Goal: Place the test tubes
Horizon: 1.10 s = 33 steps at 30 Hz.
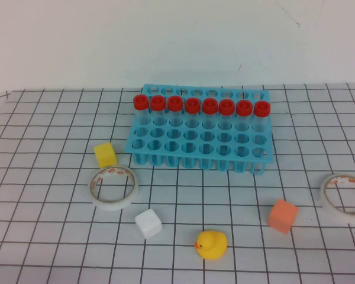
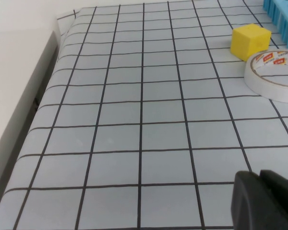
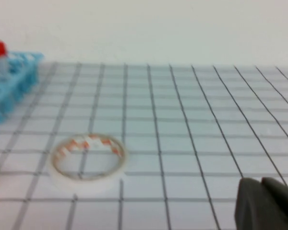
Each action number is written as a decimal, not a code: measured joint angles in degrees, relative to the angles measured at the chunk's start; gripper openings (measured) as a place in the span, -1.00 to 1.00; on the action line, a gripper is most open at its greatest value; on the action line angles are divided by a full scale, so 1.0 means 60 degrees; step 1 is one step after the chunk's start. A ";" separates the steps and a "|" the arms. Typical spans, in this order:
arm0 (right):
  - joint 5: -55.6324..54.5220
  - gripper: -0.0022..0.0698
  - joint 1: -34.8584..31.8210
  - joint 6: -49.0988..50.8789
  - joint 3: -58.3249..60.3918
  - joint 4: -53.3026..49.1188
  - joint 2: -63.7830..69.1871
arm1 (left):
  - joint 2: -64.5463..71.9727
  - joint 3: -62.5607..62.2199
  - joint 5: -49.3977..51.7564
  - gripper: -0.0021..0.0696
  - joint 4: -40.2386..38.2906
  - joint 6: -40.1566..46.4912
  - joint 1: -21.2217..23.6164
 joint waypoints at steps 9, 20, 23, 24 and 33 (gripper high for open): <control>-0.0076 -0.94 -0.0601 -0.0697 0.1201 0.0113 0.0000 | 0.0000 0.0000 0.0000 -0.95 0.0000 0.0000 0.0000; 0.0114 -0.94 -0.0533 -0.0703 0.1167 0.0119 0.0000 | 0.0000 0.0000 0.0000 -0.95 0.0000 0.0000 0.0000; 0.0136 -0.94 -0.0028 -0.0703 0.1150 0.0119 0.0000 | 0.0000 0.0000 0.0000 -0.95 0.0000 0.0000 0.0000; 0.0136 -0.94 0.0170 -0.0703 0.1150 0.0119 0.0000 | 0.0000 0.0000 0.0000 -0.95 0.0000 0.0000 0.0000; 0.0158 -0.94 0.0562 -0.0523 0.1150 0.0119 0.0000 | 0.0000 0.0000 0.0012 -0.95 0.0000 0.0043 0.0000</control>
